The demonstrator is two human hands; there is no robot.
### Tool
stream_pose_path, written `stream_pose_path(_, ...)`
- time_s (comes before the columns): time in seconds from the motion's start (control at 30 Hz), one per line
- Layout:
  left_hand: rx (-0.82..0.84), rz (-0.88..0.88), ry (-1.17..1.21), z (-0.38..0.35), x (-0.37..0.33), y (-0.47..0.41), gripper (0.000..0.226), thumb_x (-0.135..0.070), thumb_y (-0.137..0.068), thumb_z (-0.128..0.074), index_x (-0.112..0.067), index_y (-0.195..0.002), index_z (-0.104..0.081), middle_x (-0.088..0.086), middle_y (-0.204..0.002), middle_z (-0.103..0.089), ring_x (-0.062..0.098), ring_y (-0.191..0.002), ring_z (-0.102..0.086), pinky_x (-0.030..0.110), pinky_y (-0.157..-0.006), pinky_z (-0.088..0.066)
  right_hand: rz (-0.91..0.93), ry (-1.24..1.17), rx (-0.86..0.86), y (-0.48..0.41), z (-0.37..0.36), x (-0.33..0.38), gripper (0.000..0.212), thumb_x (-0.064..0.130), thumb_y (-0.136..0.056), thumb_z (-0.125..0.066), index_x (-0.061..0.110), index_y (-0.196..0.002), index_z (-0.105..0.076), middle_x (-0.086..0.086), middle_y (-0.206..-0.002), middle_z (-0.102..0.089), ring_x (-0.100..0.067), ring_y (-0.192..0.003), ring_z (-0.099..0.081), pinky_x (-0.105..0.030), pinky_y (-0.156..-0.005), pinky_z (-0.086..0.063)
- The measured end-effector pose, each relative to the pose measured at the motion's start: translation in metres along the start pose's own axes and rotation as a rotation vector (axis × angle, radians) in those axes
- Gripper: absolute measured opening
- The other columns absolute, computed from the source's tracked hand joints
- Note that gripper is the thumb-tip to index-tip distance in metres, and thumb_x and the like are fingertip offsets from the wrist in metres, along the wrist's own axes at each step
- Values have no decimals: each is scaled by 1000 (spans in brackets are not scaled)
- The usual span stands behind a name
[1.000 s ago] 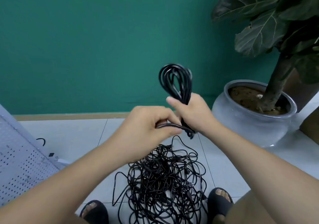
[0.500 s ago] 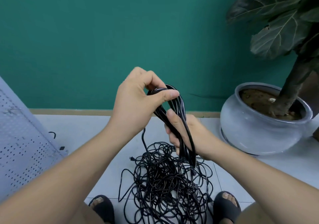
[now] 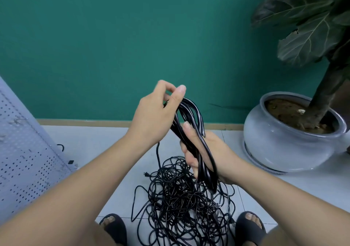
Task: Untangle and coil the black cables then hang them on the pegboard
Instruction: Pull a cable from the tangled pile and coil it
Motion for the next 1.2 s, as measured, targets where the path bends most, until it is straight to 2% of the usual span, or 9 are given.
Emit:
stream_pose_path(0.17,213,110,171,-4,-3,1,31,-63,-96,-66,-33,-101,-73,-17,-93,-77,3,-86,-72,29,-80,-52,28,80,-21,-2,4,-4,61,74,-98,-52,15,-87,-61,-7,-57,-52,-25,-43,-47,-35,-51,-48)
stream_pose_path(0.53,216,142,265,-14,-1,1,29,-61,-94,-72,-33,-104,-73,-14,-96,-79,6,-88,-74,29,-81,-53,152,321,-49,-1,12,0,51,55,-107,-57,6,-98,-50,-5,-58,-56,-19,-50,-55,-31,-52,-49)
stream_pose_path(0.7,192,165,246,-17,4,1,38,-62,-93,-73,-24,-96,-74,-15,-75,-73,8,-66,-67,25,-69,-52,187,506,12,1,13,3,28,50,-108,-60,27,-93,-53,0,-63,-64,-10,-56,-60,-31,-61,-51)
stream_pose_path(0.77,162,208,361,-19,3,1,40,-56,-94,-76,-17,-97,-73,-12,-71,-68,10,-58,-58,23,-63,-50,180,399,83,4,14,9,9,40,-107,-64,39,-109,-55,-3,-75,-70,-11,-64,-67,-29,-62,-54)
stream_pose_path(0.83,103,232,435,-19,2,-1,38,-55,-93,-77,-17,-94,-71,-11,-73,-65,11,-57,-52,24,-63,-47,128,236,155,6,20,11,25,31,-108,-65,38,-130,-56,-9,-95,-76,-15,-79,-70,-29,-66,-55)
stream_pose_path(0.93,8,248,524,-16,3,-4,36,-53,-93,-79,-19,-89,-68,-5,-78,-60,14,-58,-45,28,-65,-44,33,5,210,5,29,13,28,32,-114,-51,22,-139,-59,-15,-121,-78,-26,-98,-69,-40,-76,-53)
stream_pose_path(1.0,-17,244,579,-18,4,-4,35,-49,-93,-80,-19,-88,-65,1,-80,-59,16,-57,-41,30,-62,-41,-32,-117,212,4,31,14,46,47,-111,-41,17,-136,-64,-19,-123,-77,-26,-97,-71,-37,-71,-54)
stream_pose_path(1.07,-25,244,588,-23,2,-2,32,-45,-93,-81,-18,-90,-64,0,-75,-60,14,-54,-41,27,-58,-40,-9,-3,200,3,27,14,58,62,-100,-49,17,-131,-68,-13,-115,-80,-23,-94,-73,-33,-73,-55)
stream_pose_path(1.2,17,337,651,-33,-1,0,32,-35,-88,-88,-15,-101,-67,-7,-67,-57,14,-49,-39,26,-49,-39,70,442,114,0,10,-2,32,33,-91,-85,6,-88,-69,-3,-79,-70,-11,-75,-62,-41,-75,-50)
Point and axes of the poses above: each hand's wrist, its own y-axis away from the middle knuckle, its own z-axis out of the back of the hand, x = y × z, the point moved 2 cm from there along -y, towards the middle knuckle
